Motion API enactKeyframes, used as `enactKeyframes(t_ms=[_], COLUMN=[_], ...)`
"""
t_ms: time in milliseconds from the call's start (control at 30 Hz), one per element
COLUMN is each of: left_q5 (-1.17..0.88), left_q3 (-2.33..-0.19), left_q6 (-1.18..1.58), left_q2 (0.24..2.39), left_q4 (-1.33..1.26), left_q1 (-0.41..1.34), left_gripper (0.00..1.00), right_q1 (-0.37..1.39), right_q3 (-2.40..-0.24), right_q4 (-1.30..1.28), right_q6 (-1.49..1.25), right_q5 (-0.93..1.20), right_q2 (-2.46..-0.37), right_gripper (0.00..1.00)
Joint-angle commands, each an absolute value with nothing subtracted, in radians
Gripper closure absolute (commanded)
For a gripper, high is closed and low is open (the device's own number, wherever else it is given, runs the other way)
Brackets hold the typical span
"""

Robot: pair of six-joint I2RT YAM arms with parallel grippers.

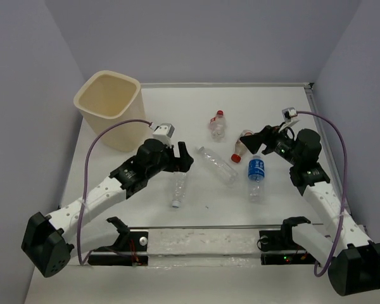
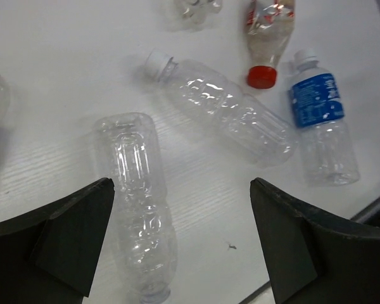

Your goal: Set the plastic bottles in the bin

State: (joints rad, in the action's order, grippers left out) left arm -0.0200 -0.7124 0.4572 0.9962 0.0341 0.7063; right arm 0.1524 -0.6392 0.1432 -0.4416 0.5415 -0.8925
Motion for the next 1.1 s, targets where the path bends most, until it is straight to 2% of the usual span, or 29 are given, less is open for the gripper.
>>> enactKeyframes(t_ms=[0, 367, 533, 600, 667, 767, 867, 1067], left_q5=[0.216, 0.259, 0.252, 0.245, 0.248, 0.256, 0.253, 0.271], left_q3=[-0.718, -0.744, -0.814, -0.819, -0.808, -0.793, -0.792, -0.876], left_q6=[0.433, 0.431, 0.422, 0.426, 0.433, 0.439, 0.433, 0.422], left_q2=[1.104, 1.382, 1.523, 1.555, 1.552, 1.49, 1.428, 1.203], left_q4=[0.057, -0.034, -0.02, -0.023, -0.04, -0.04, -0.014, 0.063], left_q1=[0.767, 0.773, 0.773, 0.773, 0.773, 0.773, 0.773, 0.772], left_gripper=[0.01, 0.02, 0.11, 0.23, 0.29, 0.45, 0.5, 0.51], right_q1=[0.161, 0.179, 0.189, 0.212, 0.228, 0.276, 0.346, 0.469], right_q3=[-0.637, -0.641, -0.641, -0.649, -0.661, -0.689, -0.728, -0.796], right_q4=[0.213, 0.225, 0.241, 0.232, 0.224, 0.183, 0.134, 0.058], right_q6=[-0.445, -0.453, -0.451, -0.445, -0.427, -0.385, -0.329, -0.235], right_q5=[0.58, 0.617, 0.627, 0.643, 0.635, 0.594, 0.531, 0.341], right_q2=[-0.897, -0.931, -0.949, -0.966, -0.995, -1.05, -1.097, -1.244], right_gripper=[0.1, 0.1, 0.1, 0.1, 0.1, 0.1, 0.1, 0.07])
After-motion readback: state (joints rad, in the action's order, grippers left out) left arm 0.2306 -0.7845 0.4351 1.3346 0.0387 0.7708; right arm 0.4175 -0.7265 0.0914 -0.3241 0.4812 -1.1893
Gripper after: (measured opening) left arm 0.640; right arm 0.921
